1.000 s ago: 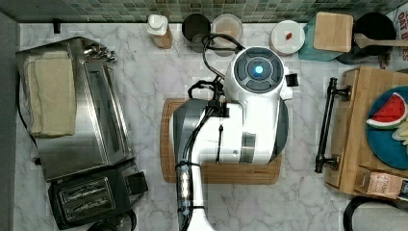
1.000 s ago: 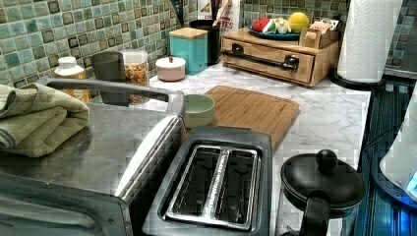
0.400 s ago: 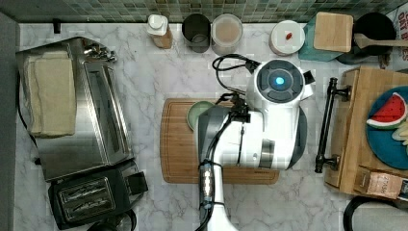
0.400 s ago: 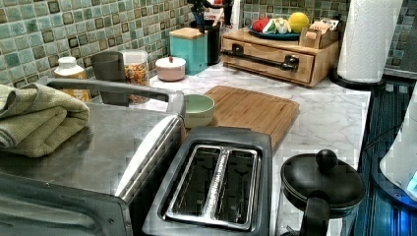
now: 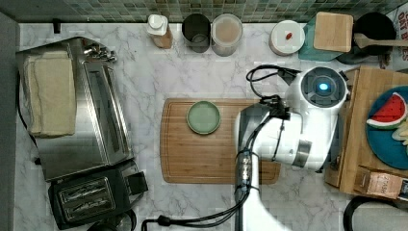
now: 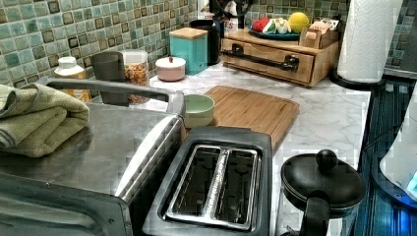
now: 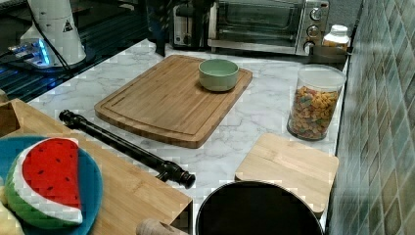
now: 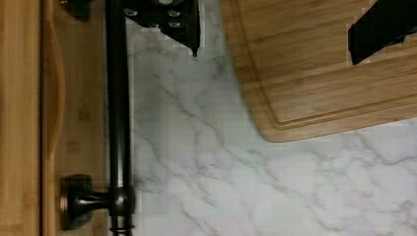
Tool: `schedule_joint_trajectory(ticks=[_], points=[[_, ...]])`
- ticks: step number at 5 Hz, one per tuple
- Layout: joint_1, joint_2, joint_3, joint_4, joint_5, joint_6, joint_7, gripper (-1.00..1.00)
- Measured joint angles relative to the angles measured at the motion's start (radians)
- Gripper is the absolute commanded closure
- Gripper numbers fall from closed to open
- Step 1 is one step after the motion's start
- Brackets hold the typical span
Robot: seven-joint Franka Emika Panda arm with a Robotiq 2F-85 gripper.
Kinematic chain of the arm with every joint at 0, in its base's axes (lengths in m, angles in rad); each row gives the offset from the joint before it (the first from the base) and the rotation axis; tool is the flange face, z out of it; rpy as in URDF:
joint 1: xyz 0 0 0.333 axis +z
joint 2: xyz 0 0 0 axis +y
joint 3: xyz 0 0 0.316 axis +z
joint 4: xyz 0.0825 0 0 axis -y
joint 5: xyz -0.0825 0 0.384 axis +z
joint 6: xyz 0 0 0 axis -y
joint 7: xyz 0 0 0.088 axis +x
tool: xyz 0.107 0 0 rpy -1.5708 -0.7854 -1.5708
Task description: Open the drawer.
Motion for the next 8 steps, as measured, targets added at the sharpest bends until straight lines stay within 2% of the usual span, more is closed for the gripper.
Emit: schedule_joint_trajectory(ticks=[2, 4, 8], points=[[-0.093, 0.091, -0.043, 0.013, 0.0, 0.127, -0.139, -1.0], [-0.151, 0.13, -0.052, 0.013, 0.005, 0.187, -0.232, -1.0], [-0.146, 0.154, -0.045, -0.01, 0.005, 0.315, -0.251, -1.0]])
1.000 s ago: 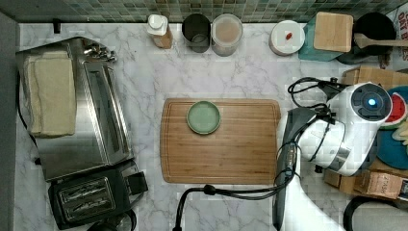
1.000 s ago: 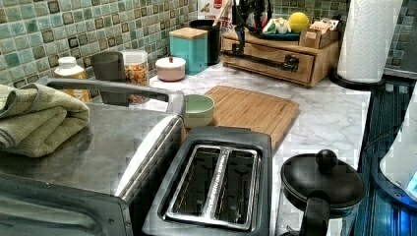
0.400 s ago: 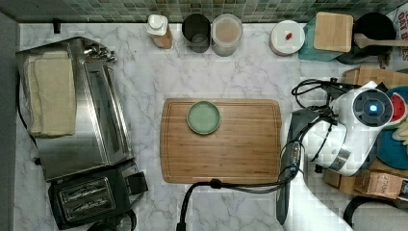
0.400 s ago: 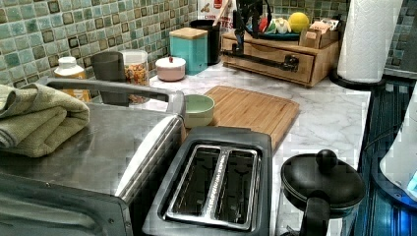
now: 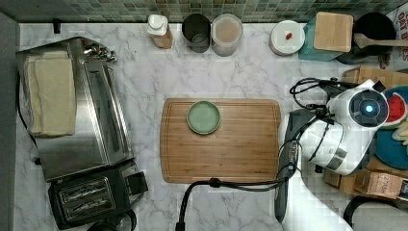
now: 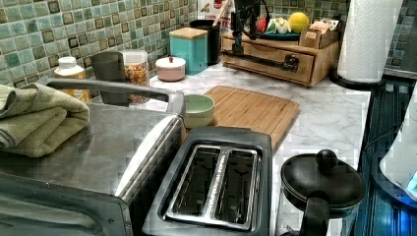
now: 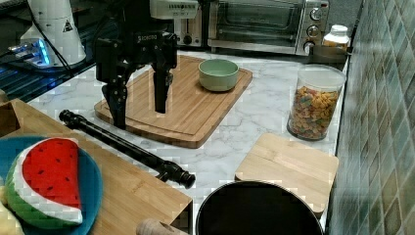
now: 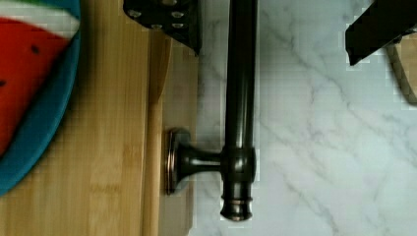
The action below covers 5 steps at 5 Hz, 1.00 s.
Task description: Open the drawer.
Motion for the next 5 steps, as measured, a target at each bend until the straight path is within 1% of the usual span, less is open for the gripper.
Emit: schedule_joint_trajectory(ticks=[1, 3, 5], points=[[-0.015, 0.002, 0.019, -0.008, 0.0, 0.019, 0.0, -1.0], [-0.039, 0.019, 0.036, -0.051, 0.014, 0.143, 0.0, -1.0], [-0.065, 0.094, 0.018, -0.057, 0.012, 0.109, 0.0, -1.0]])
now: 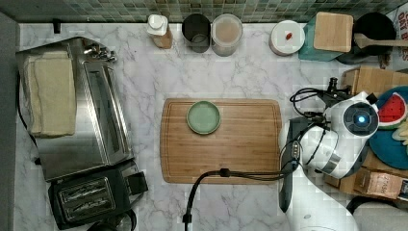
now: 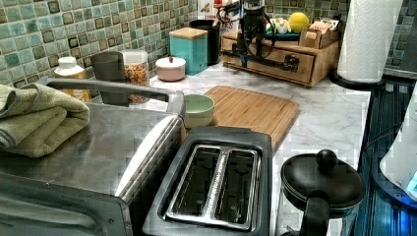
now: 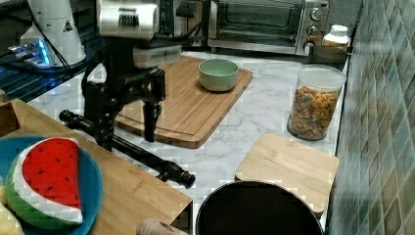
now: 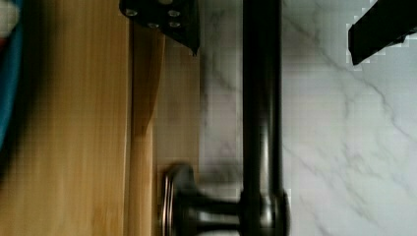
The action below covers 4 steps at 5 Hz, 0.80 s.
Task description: Open the drawer.
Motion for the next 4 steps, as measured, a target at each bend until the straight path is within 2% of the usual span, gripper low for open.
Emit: schedule_joint_trajectory(ticks=[1, 4], points=[[-0.01, 0.011, 0.001, -0.021, 0.054, 0.028, 0.0, -1.0], [-0.009, 0.018, 0.025, -0.061, 0.068, 0.016, 0.001, -1.0]])
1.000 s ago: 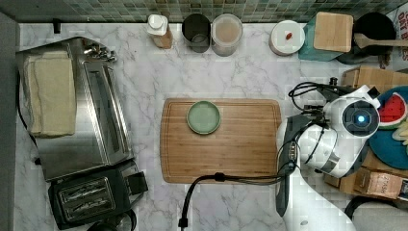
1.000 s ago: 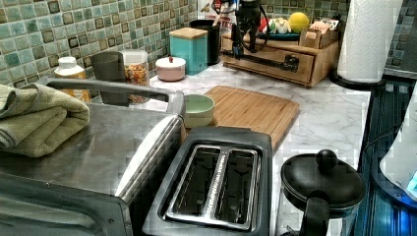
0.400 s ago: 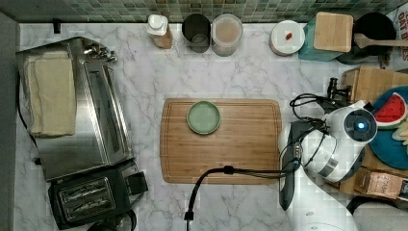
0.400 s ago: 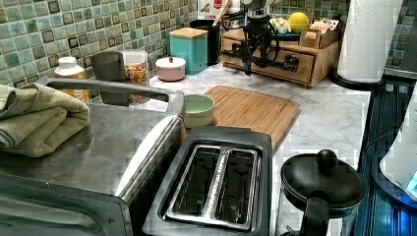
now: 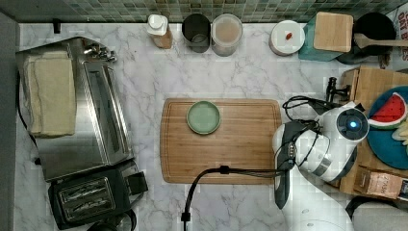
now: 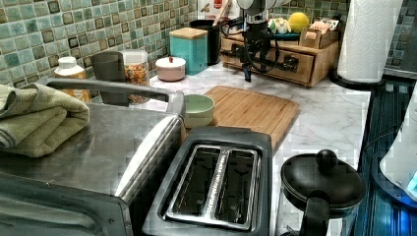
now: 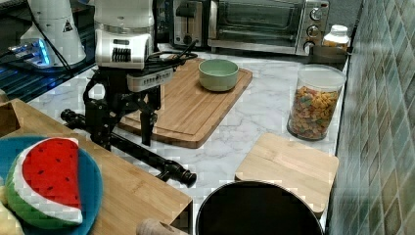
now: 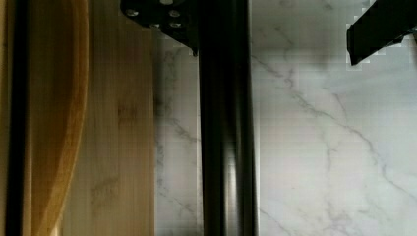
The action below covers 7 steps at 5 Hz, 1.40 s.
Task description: Open the drawer.
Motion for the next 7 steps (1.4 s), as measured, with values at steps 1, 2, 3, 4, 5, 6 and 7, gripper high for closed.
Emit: schedule_joint_trajectory(ticks=[1, 2, 3, 4, 5, 6, 7], points=[[0.0, 0.001, 0.008, 0.0, 0.01, 0.0, 0.0, -1.0], [-0.008, 0.001, 0.025, 0.006, 0.01, -0.023, 0.0, -1.0], [0.001, -0.001, 0.03, 0.006, 0.032, -0.026, 0.005, -1.0], [0.026, -0.005, 0.03, 0.002, 0.05, -0.04, 0.075, -1.0], [0.065, -0.005, 0.03, 0.0, 0.067, -0.032, 0.266, -1.0], [0.097, -0.01, 0.044, -0.002, 0.068, -0.032, 0.403, -1.0], [0.131, -0.012, 0.064, -0.012, 0.06, -0.036, 0.415, -1.0]])
